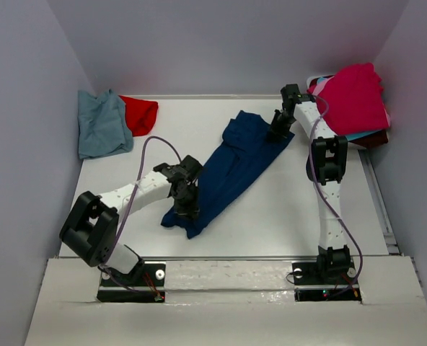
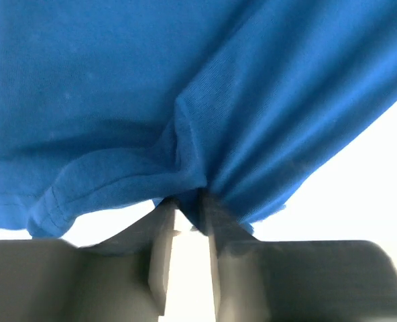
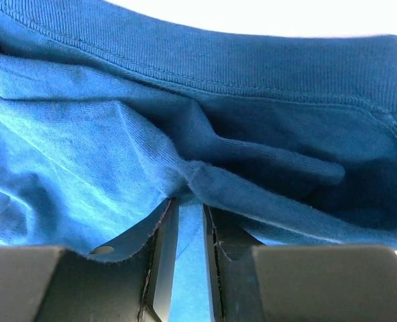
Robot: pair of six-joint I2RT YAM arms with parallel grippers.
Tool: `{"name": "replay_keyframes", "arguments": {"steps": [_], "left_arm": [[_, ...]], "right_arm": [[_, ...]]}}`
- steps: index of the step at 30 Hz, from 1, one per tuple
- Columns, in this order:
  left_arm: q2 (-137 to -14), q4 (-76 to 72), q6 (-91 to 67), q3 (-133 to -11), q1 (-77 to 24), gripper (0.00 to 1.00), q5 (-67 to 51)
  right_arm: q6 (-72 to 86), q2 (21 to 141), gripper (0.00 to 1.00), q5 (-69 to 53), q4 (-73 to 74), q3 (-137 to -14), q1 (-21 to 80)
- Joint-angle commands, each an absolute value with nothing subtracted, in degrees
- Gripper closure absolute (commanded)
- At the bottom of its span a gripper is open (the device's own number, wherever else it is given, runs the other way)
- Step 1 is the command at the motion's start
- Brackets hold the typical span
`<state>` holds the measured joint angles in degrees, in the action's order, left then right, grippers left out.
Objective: Fold and stack the t-shirts
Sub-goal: Fold the tshirt
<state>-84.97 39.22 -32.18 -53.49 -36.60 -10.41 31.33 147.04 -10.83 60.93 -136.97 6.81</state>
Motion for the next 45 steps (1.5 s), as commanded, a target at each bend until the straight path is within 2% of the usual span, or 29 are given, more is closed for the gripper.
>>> {"name": "replay_keyframes", "arguments": {"steps": [1,2,3,4,6,10,15,19,23,29,33,39,45], "left_arm": [[-80.4,45.1,-35.2,-51.1,-39.0,0.54,-12.7],[-79.5,45.3,-35.6,-51.1,-39.8,0.46,-12.8],[-79.1,45.4,-35.6,-51.3,-39.8,0.35,-12.7],[-78.8,45.6,-35.6,-51.7,-39.8,0.30,-12.5],[-78.3,46.7,-35.4,-53.1,-40.3,0.23,-11.3],[-80.8,47.5,-33.8,-60.3,-40.3,0.19,-7.4],[-91.8,49.1,-26.8,-76.5,-40.3,0.18,-0.9],[-100.6,48.6,-24.2,-86.0,-38.9,0.18,-0.5],[-113.7,49.6,-20.8,-103.6,-36.5,0.19,-0.9],[-127.3,48.5,-19.0,-121.7,-35.0,0.22,1.6],[-130.7,46.2,-16.0,-124.9,-35.0,0.22,0.4],[-134.7,43.5,-10.8,-131.6,-34.4,0.22,2.4],[-136.8,42.1,-9.0,-132.4,-33.1,0.22,3.1]], "right_arm": [[29.2,147.9,0.73,-10.2,58.4,-136.6,6.6],[29.2,147.9,0.72,-10.2,58.4,-136.7,6.6],[29.1,147.9,0.72,-10.2,58.3,-136.8,6.6],[29.1,147.9,0.72,-10.2,58.3,-136.8,6.6],[29.0,147.5,0.72,-10.7,57.9,-136.6,6.6],[28.9,146.6,0.72,-10.7,58.3,-136.2,6.6],[29.2,142.2,0.72,-11.8,57.5,-131.8,6.6],[29.3,138.5,0.71,-11.8,57.0,-128.1,6.6],[29.8,133.5,0.71,-11.5,56.3,-122.2,6.6],[29.4,130.3,0.71,-11.3,56.0,-119.5,7.1],[29.7,129.7,0.71,-10.7,58.9,-120.8,7.6],[31.9,127.6,0.70,-10.0,58.5,-115.6,10.0],[33.7,125.2,0.70,-8.6,56.9,-109.2,10.5]]}}
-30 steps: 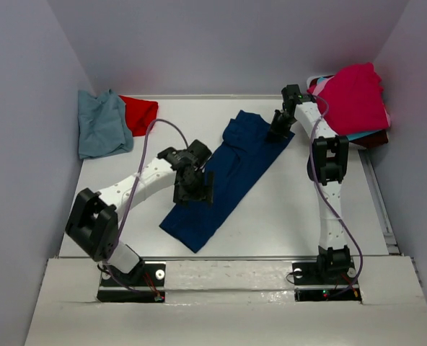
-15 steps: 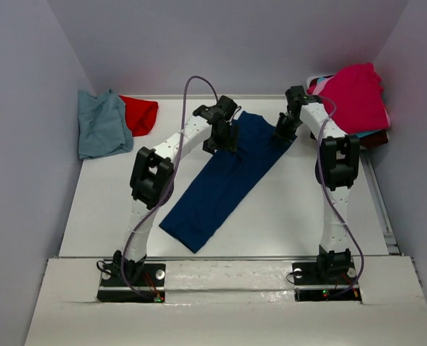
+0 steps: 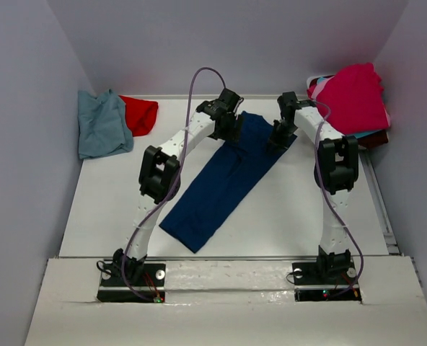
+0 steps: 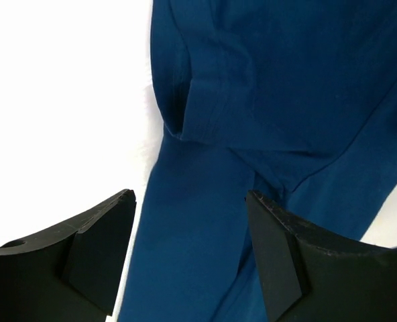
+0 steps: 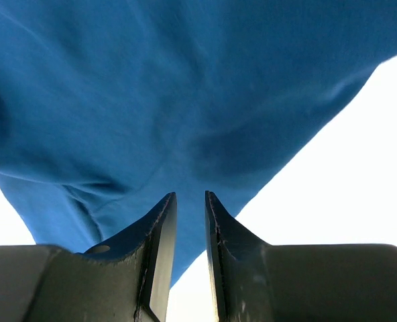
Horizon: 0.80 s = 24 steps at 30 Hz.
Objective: Fold and stack the t-shirts
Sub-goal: Fold the tshirt
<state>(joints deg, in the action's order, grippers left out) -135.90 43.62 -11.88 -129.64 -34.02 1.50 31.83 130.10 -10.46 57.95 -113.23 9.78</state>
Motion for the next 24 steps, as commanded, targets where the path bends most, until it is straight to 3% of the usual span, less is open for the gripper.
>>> {"name": "replay_keyframes", "arguments": {"steps": [1,15,24], "left_arm": [[-137.7,42.0,-8.8,-132.8,-33.0,0.22,3.3],[-142.6,41.9,-8.0,-131.7,-31.3,0.21,-5.0],[-141.7,44.3,-8.8,-126.6,-30.8,0.21,4.0]], "right_arm": [[34.4,124.7,0.70,-8.4,56.7,-108.5,10.5],[36.2,124.5,0.70,-9.1,55.0,-104.6,11.1],[35.3,128.9,0.70,-8.6,57.8,-111.1,11.1]]}}
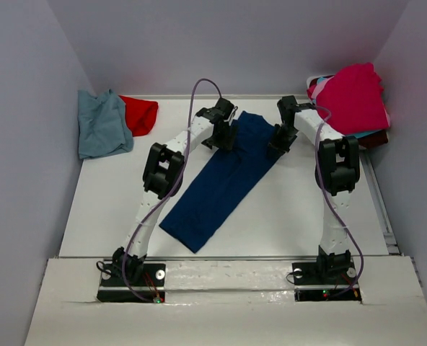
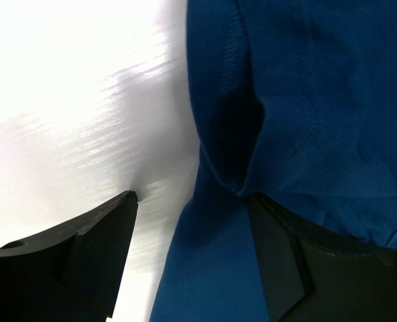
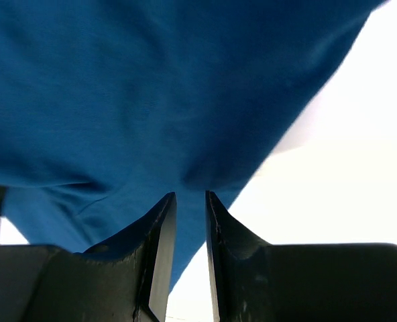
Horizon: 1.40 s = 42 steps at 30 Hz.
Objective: Fold and stack the t-shirts
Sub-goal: Fold the tshirt
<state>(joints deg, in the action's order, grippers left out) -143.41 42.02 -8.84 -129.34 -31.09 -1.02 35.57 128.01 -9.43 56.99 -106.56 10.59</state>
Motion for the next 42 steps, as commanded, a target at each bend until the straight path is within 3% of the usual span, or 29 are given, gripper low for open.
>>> {"name": "replay_keyframes", "arguments": {"steps": [1,23,36,42], "left_arm": [[-141.6,44.6,-9.2,-126.2,-30.8,0.20,5.0],[-137.4,48.5,-12.7,-114.5,-27.9,0.20,13.4],[-127.0,45.8,-13.5,-97.4,-27.9,0.20,12.6],[-126.9,45.8,-13.6,-96.1,-27.4,0.20,13.5]], "right_arm": [[35.2,129.4,0.70,-8.4,58.0,-112.5,11.1],[29.1,148.9,0.65,-10.4,67.1,-141.6,11.1],[25.7,155.8,0.54,-19.9,60.7,-147.6,11.1],[25.0,157.1,0.41,-25.0,57.1,-148.7,11.1]]}}
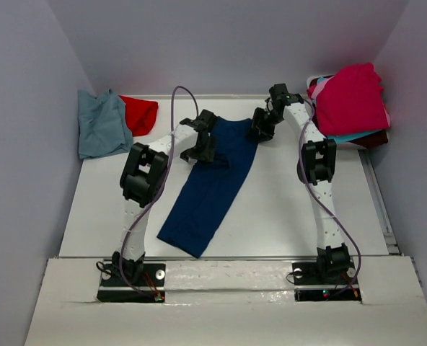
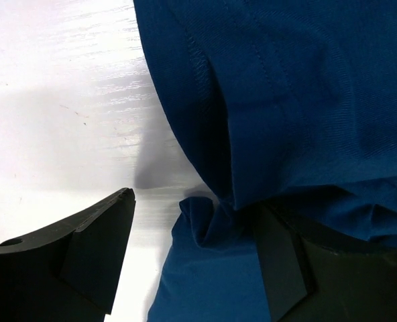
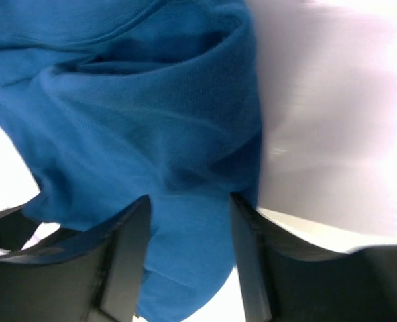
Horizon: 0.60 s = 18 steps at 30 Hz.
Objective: Fold and stack the t-shirts
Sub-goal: Fold the tshirt
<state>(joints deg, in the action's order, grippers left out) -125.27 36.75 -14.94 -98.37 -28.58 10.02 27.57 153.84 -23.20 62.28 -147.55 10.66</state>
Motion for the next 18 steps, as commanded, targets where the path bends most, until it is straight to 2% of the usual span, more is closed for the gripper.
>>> {"name": "replay_keyframes", "arguments": {"steps": [1,6,18], "left_arm": [[-127.3,46.0,-13.9,-97.7,-27.4,0.20,12.5],[-134.0,48.4,-13.7,-105.8,-26.9,0.20,10.9],[-147.3,51.8,-13.1,-123.0,-22.7,0.20,9.2]], "right_arm": [[24.8,156.9,0.40,-24.9,57.0,-148.6,11.1],[24.4,150.6,0.28,-22.2,54.9,-145.2,11.1],[24.2,134.4,0.27,-26.1,57.9,-131.6,12.8]]}}
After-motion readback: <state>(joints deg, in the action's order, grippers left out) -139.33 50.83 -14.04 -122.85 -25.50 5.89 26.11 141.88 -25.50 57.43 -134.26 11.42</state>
